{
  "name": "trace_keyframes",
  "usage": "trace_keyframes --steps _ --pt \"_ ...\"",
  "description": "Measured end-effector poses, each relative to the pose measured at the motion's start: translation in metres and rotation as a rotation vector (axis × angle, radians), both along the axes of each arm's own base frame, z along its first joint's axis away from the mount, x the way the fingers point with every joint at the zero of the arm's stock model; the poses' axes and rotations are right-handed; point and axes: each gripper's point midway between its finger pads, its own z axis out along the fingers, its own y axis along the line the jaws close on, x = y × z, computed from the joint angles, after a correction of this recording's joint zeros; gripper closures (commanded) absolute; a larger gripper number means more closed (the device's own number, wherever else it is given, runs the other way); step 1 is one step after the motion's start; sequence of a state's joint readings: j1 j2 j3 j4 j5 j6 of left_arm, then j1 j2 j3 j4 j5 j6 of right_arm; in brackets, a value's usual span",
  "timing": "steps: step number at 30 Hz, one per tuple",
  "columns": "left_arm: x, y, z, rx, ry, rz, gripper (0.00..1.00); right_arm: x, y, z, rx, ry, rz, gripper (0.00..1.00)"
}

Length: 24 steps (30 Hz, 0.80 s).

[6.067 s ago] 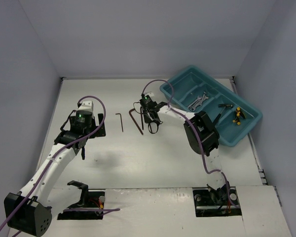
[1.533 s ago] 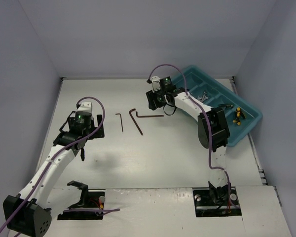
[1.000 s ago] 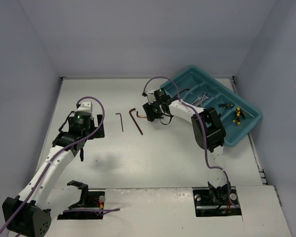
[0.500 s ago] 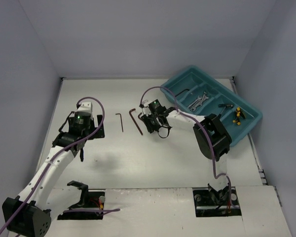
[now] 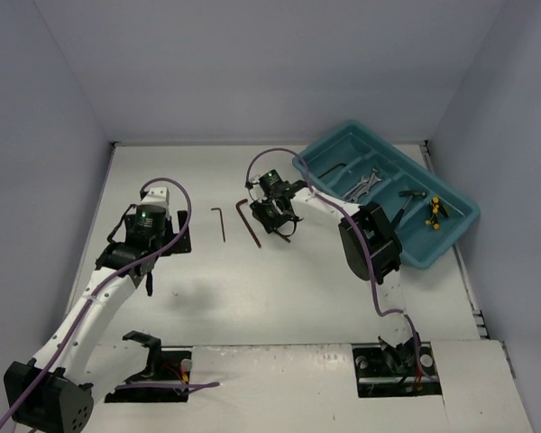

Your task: Sort the tools into containers

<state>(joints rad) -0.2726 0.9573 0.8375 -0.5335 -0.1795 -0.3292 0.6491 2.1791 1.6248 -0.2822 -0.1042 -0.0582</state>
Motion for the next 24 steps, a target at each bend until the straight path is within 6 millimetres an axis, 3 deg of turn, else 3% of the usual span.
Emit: trace_keyframes --steps 6,10,14,15,24 --pt "0.0 0.0001 0.0 0.001 0.0 -0.001 0.1 0.0023 0.0011 -0.0006 -0.026 0.016 0.022 0.65" --pt "0.0 0.0001 0.0 0.002 0.0 -0.001 0.1 0.003 0.004 -0.0007 -0.04 0.03 0.038 0.75" --pt "0.0 0.0002 0.0 0.002 0.0 -0.001 0.1 0.0025 0.0058 -0.0015 -0.05 0.042 0.054 0.97" --pt "0.0 0.0002 0.0 0.002 0.0 -0.002 0.1 0.0023 0.0057 -0.0015 -0.052 0.045 0.055 0.99" --pt "0.0 0.0002 0.0 0.003 0.0 -0.002 0.09 0.0016 0.0013 0.0001 -0.063 0.06 0.046 1.0"
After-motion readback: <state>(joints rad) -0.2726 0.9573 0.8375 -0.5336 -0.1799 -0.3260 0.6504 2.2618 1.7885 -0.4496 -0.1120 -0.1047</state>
